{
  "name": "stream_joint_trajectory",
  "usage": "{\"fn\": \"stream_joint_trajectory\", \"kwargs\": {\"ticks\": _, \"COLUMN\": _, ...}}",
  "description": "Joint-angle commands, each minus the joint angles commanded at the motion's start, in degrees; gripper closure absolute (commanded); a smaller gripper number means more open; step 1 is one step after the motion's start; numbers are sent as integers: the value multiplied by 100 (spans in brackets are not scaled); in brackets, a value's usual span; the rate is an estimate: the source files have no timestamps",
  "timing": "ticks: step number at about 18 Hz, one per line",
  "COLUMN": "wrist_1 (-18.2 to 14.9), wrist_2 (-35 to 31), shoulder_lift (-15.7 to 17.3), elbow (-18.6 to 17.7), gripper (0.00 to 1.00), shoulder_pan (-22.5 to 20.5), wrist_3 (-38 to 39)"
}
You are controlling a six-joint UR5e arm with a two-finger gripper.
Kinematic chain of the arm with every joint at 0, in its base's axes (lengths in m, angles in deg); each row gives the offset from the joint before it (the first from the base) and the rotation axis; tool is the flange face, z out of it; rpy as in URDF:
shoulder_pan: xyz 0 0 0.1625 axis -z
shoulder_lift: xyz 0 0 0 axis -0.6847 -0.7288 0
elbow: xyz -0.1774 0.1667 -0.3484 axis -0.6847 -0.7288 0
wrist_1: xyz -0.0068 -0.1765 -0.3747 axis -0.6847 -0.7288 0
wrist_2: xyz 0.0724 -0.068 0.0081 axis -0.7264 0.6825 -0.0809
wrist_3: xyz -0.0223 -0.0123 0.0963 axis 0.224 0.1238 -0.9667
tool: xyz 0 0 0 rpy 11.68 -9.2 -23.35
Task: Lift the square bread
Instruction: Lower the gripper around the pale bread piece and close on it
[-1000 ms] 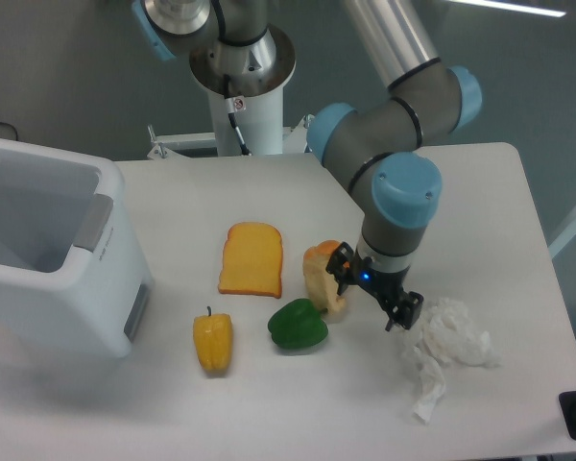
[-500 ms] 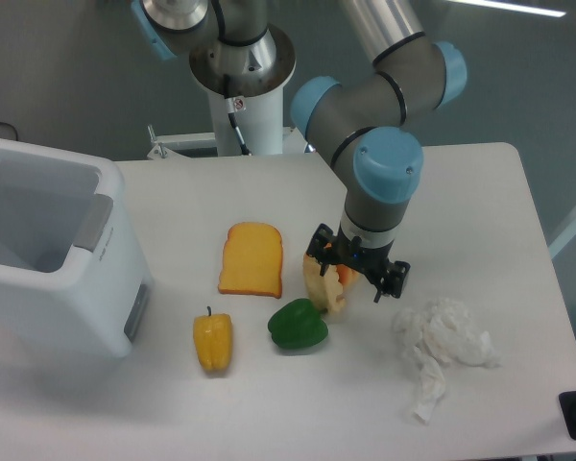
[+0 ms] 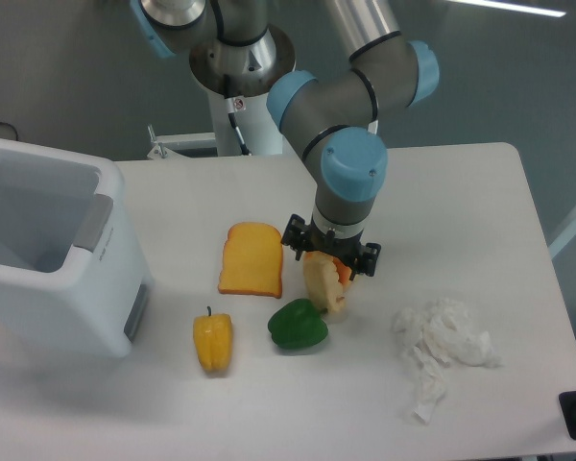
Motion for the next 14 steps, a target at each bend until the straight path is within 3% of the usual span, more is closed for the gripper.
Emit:
{"fn": "stream_joint_trajectory", "kwargs": {"ticks": 2, "wrist_1": 9, "wrist_2": 0, "shoulder_lift": -26, "elbow": 9, "gripper": 0, "shoulder_pan": 0, "wrist_3": -9}}
{"fn": "stream_joint_trajectory", "kwargs": {"ticks": 4, "wrist_1": 9, "wrist_2": 0, "shoulder_lift": -18, "elbow": 26, "gripper": 32, "shoulder_pan": -9, "wrist_3": -17}}
{"fn": "stream_joint_trajectory", "kwargs": {"ticks": 6, "wrist_1": 9, "wrist_2": -9, "shoulder_lift": -18, "elbow": 53, "gripper": 56, "shoulder_pan": -9, "wrist_3": -17}}
{"fn": "stream_joint_trajectory", "kwargs": {"ticks": 8, "wrist_1": 9, "wrist_2": -9, "shoulder_lift": -18, "elbow": 53, "gripper": 70, "shoulder_pan": -9, "wrist_3": -9}}
{"fn": "stream_joint_trajectory", "kwargs": {"ticks": 14, "wrist_1": 0, "wrist_2": -17, "shoulder_lift": -18, "elbow": 62, "gripper": 87, "shoulder_pan": -9, "wrist_3": -9}}
